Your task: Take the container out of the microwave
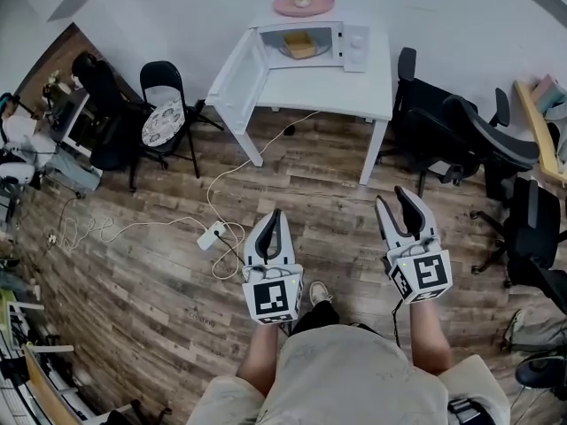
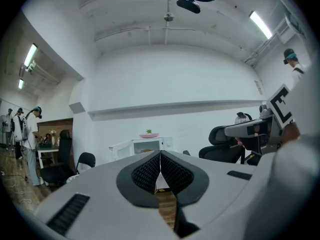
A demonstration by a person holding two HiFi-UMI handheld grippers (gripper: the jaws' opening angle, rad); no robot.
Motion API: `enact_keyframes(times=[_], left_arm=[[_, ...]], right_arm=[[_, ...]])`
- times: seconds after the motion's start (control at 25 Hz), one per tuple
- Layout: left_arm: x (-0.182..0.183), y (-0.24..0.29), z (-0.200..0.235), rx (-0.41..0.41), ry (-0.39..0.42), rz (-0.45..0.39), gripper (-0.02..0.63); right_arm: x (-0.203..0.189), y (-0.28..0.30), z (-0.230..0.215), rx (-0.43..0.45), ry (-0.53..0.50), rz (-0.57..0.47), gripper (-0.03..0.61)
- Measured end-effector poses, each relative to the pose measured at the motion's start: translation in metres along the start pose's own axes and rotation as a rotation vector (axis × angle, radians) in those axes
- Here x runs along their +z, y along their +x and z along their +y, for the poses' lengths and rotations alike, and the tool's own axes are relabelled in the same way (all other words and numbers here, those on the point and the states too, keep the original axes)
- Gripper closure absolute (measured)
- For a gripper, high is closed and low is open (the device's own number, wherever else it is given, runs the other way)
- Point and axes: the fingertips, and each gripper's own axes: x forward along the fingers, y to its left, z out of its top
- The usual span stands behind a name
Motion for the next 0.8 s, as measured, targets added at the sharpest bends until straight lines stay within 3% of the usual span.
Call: enact_keyframes(times=[0.8], left_arm=[[-0.011, 0.093, 0.095, -0.032, -0.026, -0.002, 0.604]], right_arm=[[0.007, 0.127, 0.019, -0.036, -0.032, 0.029, 0.405]])
